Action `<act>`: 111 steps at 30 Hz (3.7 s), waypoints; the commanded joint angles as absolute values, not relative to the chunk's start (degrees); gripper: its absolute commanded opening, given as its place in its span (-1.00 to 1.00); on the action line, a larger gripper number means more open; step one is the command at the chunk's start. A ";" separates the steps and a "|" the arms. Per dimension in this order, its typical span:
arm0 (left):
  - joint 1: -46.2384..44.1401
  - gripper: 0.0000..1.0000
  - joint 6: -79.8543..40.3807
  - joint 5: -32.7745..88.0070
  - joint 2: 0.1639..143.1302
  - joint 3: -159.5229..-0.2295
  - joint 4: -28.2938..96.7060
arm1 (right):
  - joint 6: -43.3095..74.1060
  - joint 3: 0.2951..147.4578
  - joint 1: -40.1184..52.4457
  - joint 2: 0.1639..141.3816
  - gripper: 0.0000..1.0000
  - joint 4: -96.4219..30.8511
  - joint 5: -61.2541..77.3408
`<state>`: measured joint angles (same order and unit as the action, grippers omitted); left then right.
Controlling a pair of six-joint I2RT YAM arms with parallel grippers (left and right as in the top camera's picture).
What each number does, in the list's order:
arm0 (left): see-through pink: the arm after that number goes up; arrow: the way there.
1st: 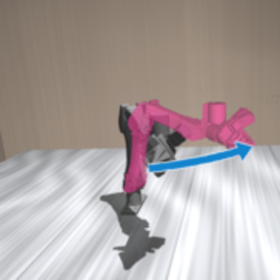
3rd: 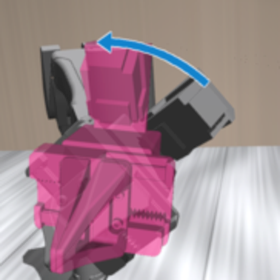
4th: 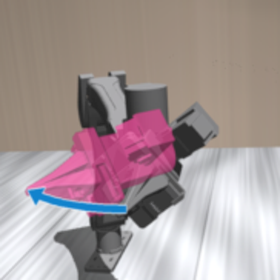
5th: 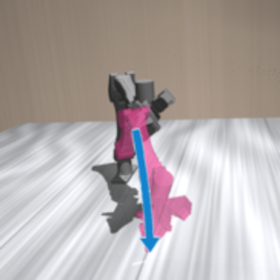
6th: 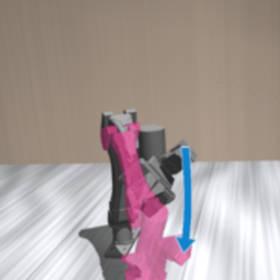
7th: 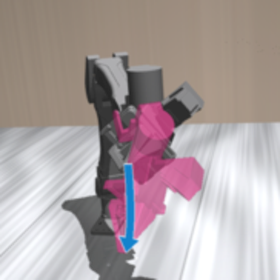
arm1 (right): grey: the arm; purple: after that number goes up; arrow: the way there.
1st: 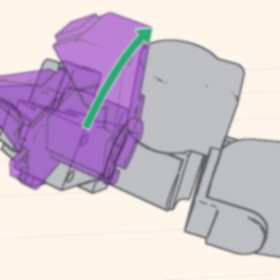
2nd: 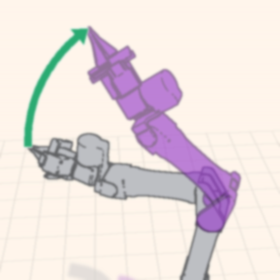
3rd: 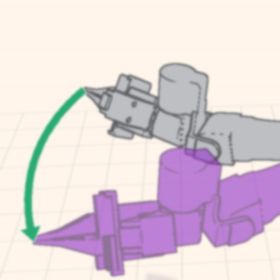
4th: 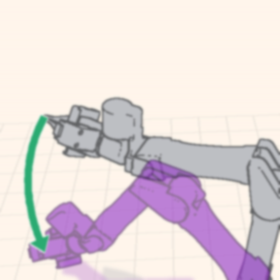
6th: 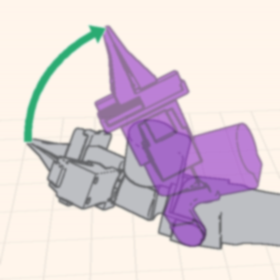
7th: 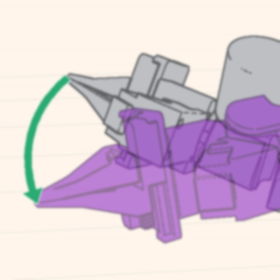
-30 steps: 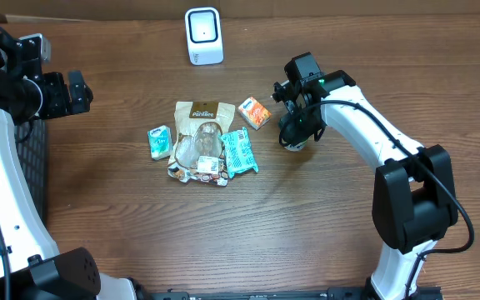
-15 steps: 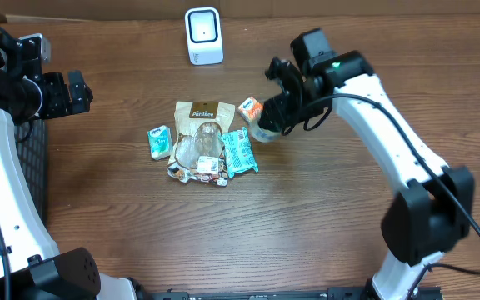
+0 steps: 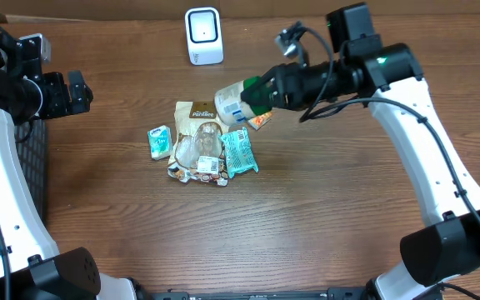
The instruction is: Scan the item barcode
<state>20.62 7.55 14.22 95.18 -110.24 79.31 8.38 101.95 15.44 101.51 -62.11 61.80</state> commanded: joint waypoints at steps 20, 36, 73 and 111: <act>20.23 0.99 8.58 14.63 95.37 -110.72 79.26 | 10.20 106.41 26.02 100.66 -0.38 -40.58 0.43; 20.23 0.99 8.58 14.63 95.37 -110.72 79.26 | -14.44 111.07 31.16 113.58 -0.53 -21.47 -15.49; 20.23 0.99 8.58 14.63 95.37 -110.72 79.26 | -45.98 111.04 30.81 143.98 -0.08 31.57 -6.76; 20.23 0.99 8.58 14.63 95.37 -110.72 79.26 | -7.64 111.04 29.61 105.12 -0.03 -19.38 -8.95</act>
